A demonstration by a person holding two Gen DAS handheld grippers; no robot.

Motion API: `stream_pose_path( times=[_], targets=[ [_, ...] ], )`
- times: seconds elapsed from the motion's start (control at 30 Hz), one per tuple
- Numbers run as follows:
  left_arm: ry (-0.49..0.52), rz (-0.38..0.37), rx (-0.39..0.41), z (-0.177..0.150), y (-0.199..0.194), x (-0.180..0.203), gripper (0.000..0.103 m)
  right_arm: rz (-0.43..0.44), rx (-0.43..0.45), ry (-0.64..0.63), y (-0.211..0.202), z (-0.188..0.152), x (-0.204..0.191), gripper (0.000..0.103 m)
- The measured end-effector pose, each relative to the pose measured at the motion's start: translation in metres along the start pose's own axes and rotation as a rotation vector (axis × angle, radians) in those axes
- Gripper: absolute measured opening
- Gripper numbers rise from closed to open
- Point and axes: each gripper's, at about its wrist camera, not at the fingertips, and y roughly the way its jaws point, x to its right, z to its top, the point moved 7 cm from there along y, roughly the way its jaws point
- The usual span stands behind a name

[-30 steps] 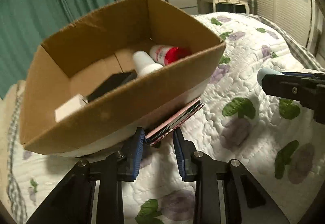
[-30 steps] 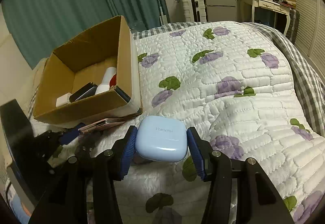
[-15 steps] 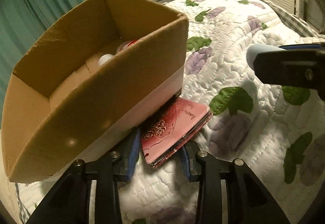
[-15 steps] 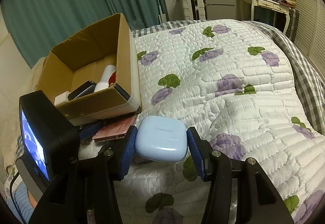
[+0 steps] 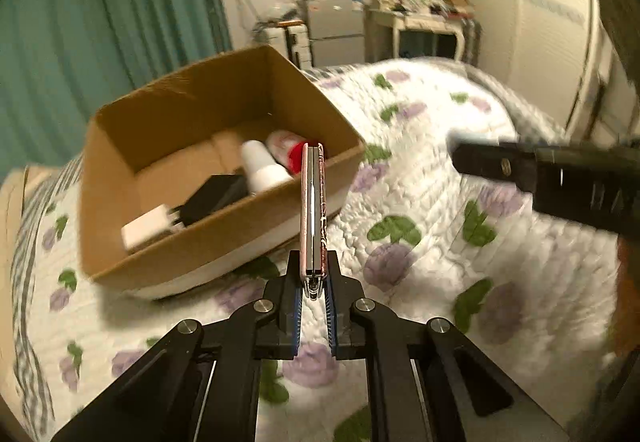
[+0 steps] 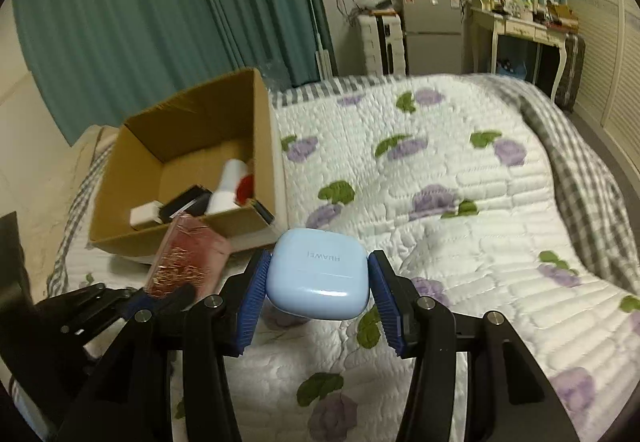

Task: Organize rigid objects
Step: 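Pinch the pink card off the bed with the left tool, then carry the card over the box and open the left tool while the right tool carries the earbuds case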

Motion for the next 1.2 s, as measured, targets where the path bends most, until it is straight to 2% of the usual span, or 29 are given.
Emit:
stream_pose_path(
  times=[0.07,0.27,0.57,0.77,0.9,1.2],
  targets=[
    [-0.037,-0.023,0.024,0.009,-0.016,-0.006,0.010,0.004,0.016,-0.011,-0.013,0.003,-0.004,0.050],
    [-0.060,0.041,0.127,0.036,-0.071,-0.033,0.010,0.034,0.077,-0.067,-0.047,0.021,-0.025,0.050],
    [-0.122,0.152,0.177,0.074,-0.094,-0.087,0.010,0.111,0.202,-0.212,-0.066,0.085,-0.092,0.050],
    [-0.144,0.219,0.148,0.083,-0.069,-0.124,0.010,0.156,0.240,-0.271,-0.045,0.113,-0.131,0.050],
    [-0.170,0.245,0.099,0.082,-0.035,-0.145,0.010,0.167,0.230,-0.288,-0.019,0.121,-0.146,0.050],
    [-0.169,0.249,-0.017,0.069,0.040,-0.157,0.010,0.166,0.171,-0.287,0.047,0.116,-0.144,0.050]
  ],
)
